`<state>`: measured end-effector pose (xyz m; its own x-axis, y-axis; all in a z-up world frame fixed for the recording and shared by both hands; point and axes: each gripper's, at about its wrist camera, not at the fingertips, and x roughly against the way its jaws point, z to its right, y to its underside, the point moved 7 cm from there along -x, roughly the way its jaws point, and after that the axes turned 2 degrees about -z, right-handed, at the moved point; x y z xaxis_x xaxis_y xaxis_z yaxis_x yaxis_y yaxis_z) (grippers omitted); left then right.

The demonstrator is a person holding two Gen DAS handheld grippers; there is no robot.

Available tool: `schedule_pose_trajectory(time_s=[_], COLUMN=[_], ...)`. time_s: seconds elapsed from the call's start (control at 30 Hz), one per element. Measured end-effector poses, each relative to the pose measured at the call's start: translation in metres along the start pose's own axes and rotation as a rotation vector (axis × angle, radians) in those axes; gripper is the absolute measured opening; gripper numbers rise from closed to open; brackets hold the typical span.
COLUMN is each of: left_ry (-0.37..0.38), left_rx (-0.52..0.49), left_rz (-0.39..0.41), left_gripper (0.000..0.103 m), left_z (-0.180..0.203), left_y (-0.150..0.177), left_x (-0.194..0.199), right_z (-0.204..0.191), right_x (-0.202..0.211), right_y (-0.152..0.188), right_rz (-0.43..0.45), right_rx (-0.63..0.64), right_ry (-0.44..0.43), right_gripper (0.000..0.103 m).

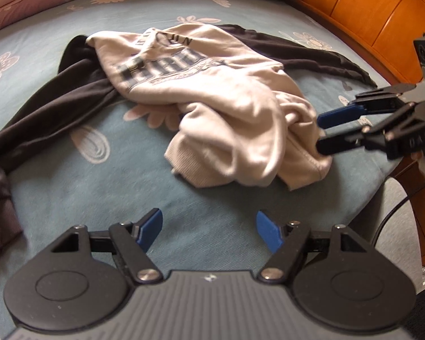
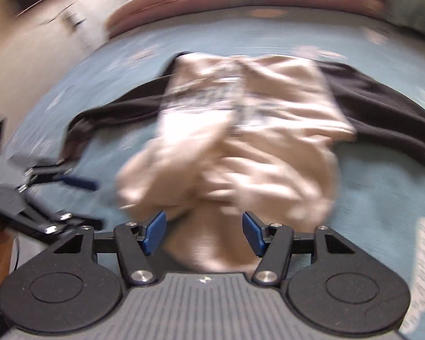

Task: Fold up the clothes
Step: 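Move the open right tool to the beige hoodie hem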

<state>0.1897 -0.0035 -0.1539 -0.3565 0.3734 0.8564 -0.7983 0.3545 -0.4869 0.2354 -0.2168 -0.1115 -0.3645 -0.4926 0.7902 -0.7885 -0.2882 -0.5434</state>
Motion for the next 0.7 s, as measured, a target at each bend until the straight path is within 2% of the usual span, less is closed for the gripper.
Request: schedule_pose_trajectory(time_s=[0.23,0.53,0.7], left_ry=[-0.044,-0.043,-0.046], left_rx=[0.031,0.012,0.01], left_rz=[0.065,0.09,0.099], left_gripper=[0.077,0.078,0.078], left_z=[-0.03,-0.053,-0.063], left_y=[0.012,0.015,0.012], left_x=[0.007,0.01,0.01], right_z=[-0.025,-0.058,-0.068], right_x=[-0.049,-0.09,-0.129], right_y=[-0.025,-0.101,-0.133], right_rz=[-0.054,-0.014,-0.03], right_rx=[0.027,0.05,0.039], right_ry=[-0.054,-0.119,-0.158], right_gripper=[0.069,0.072,0.072])
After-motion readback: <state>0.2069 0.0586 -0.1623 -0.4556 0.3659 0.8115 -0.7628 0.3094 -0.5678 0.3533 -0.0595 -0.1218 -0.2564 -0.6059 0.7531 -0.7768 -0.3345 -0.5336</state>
